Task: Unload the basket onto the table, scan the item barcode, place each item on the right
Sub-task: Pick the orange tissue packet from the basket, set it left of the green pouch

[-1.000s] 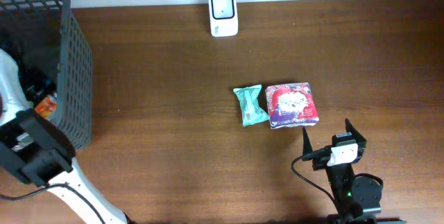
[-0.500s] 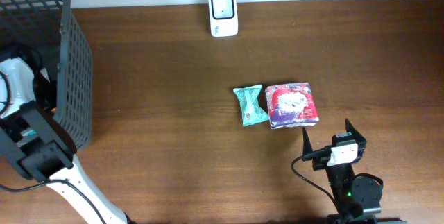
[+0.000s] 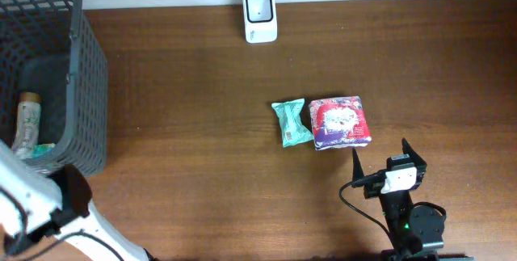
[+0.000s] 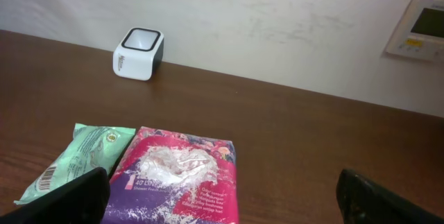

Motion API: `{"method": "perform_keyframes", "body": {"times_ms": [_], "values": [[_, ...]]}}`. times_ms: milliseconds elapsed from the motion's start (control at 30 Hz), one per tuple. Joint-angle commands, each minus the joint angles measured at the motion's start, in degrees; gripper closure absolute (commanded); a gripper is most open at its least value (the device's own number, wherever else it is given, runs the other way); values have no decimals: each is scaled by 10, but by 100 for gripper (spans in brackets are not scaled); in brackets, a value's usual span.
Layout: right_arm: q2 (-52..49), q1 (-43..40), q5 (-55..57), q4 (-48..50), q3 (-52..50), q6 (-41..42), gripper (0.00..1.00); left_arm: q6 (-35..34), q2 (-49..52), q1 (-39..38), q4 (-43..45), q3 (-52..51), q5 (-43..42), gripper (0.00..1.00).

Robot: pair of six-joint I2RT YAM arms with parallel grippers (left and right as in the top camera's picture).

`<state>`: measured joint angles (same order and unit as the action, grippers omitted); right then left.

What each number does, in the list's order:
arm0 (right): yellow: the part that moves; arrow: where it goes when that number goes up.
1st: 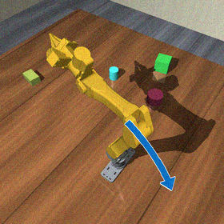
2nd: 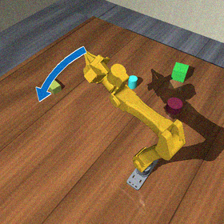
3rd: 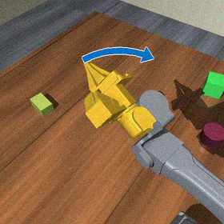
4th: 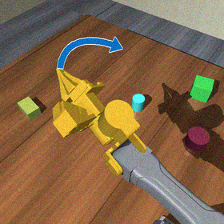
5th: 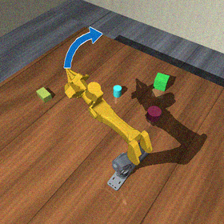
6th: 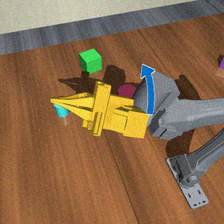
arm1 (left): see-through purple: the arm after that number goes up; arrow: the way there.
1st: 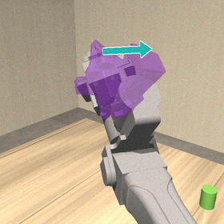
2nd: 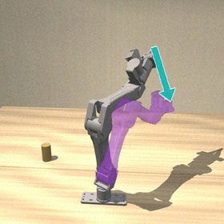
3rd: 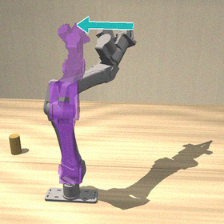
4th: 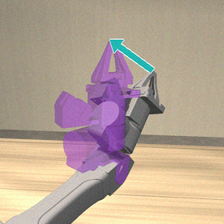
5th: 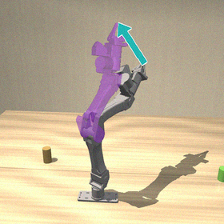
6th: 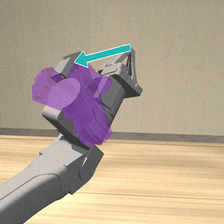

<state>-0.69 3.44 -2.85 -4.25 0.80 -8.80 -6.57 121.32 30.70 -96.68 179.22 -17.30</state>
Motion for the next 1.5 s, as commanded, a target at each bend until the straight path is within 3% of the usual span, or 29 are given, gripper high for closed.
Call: {"method": "perform_keyframes", "body": {"times_ms": [0,100,233,333,367,433,533,633,700,867,900,933,1000,1067,1167,1267,1333,1367,1467], "values": [[3,3,1,0,-5,7,1,-3,-66,-22,0,5,-144,100],[3,3,1,0,-5,7,1,-2,-70,-119,0,-6,-179,100],[3,3,1,0,-5,7,1,0,-70,-312,0,-112,-142,100],[3,3,1,0,-5,7,1,-1,-69,-474,5,-305,63,100],[3,3,1,0,-5,7,1,-1,-69,-507,16,-369,90,100],[3,3,1,0,-5,7,1,-1,-69,-564,96,-520,97,98],[3,3,1,0,-5,7,1,-1,-69,-611,253,-730,97,79],[3,3,1,0,-5,7,1,-1,-69,-625,379,-866,96,80],[3,3,1,0,-5,7,1,-1,-69,-625,424,-906,97,69],[3,3,1,0,-5,7,1,-1,-75,-605,425,-872,116,65],[3,3,1,0,-5,7,1,-1,-76,-593,418,-861,140,58],[3,3,1,0,-5,7,1,0,-76,-578,408,-857,177,37],[3,3,1,0,-5,7,1,0,-76,-547,372,-857,281,27],[3,3,1,0,-5,7,1,9,-76,-514,370,-862,316,24],[3,3,1,0,-5,7,1,24,-73,-483,386,-876,317,32],[3,3,1,0,-5,7,1,37,-49,-458,389,-877,309,31],[3,3,1,0,-5,7,1,105,-24,-453,393,-877,236,22],[3,3,1,0,-5,7,1,139,1,-453,392,-877,195,12],[3,3,1,0,-5,7,1,187,53,-453,387,-877,116,12]]}}
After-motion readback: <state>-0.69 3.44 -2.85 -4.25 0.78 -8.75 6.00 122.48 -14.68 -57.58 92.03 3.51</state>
